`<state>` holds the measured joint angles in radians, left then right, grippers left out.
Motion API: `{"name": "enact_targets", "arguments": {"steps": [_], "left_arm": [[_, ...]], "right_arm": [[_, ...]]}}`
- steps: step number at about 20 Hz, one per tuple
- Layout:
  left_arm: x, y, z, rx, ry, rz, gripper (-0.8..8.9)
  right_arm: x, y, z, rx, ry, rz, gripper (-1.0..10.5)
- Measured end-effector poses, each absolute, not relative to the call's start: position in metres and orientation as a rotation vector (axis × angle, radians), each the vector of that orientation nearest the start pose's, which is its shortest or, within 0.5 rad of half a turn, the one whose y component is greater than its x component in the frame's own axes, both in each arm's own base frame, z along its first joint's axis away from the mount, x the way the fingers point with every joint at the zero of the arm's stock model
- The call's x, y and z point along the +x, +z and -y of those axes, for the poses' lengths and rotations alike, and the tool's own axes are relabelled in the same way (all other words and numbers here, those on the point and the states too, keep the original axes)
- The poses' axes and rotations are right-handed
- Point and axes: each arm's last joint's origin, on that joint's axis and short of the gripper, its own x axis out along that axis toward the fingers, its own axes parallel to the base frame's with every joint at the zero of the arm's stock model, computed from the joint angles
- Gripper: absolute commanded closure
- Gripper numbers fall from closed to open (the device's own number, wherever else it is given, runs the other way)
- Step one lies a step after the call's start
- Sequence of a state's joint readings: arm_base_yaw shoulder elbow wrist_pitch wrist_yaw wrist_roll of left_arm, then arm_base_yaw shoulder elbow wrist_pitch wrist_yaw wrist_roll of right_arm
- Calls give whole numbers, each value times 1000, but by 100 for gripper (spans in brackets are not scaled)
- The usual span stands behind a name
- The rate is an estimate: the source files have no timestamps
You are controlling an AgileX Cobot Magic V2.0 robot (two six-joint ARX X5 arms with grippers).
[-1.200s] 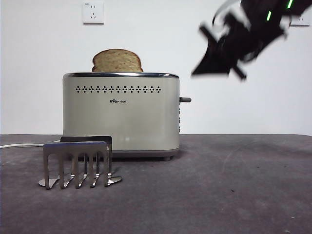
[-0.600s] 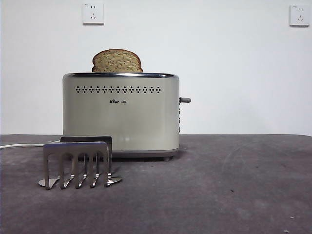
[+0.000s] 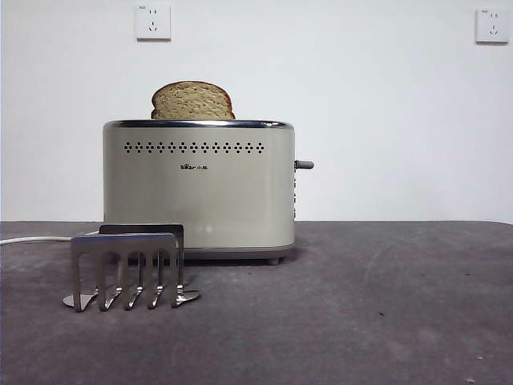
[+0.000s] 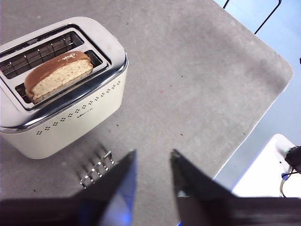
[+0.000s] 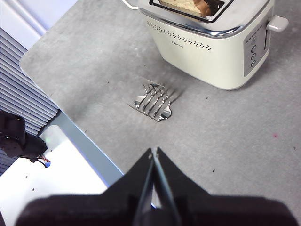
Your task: Pick up a slice of bread from the rack,put the bread on the toaster,press the button
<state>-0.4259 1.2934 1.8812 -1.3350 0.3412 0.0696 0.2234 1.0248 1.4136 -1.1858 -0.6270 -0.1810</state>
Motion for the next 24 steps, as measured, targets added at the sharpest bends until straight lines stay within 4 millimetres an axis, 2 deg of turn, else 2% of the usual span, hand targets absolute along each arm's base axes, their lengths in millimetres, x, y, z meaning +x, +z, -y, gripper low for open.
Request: {"name": "enact_targets", "arguments": {"steps": [15, 17, 20, 22, 24], "left_arm": [[168, 479, 86, 98, -750, -738, 817], [166, 481, 80, 116, -712, -716, 817], [155, 502, 60, 163, -641, -452, 816], [134, 522, 42, 179, -556, -206, 817], [117, 529, 26, 196, -449, -11, 816]], "right_arm": [[144, 412, -50, 3, 870, -728, 946], [144, 412, -50, 2, 869, -728, 946], [144, 412, -50, 2, 869, -728, 946], [144, 412, -50, 3, 869, -728, 946], [144, 412, -50, 2, 869, -728, 946]]}}
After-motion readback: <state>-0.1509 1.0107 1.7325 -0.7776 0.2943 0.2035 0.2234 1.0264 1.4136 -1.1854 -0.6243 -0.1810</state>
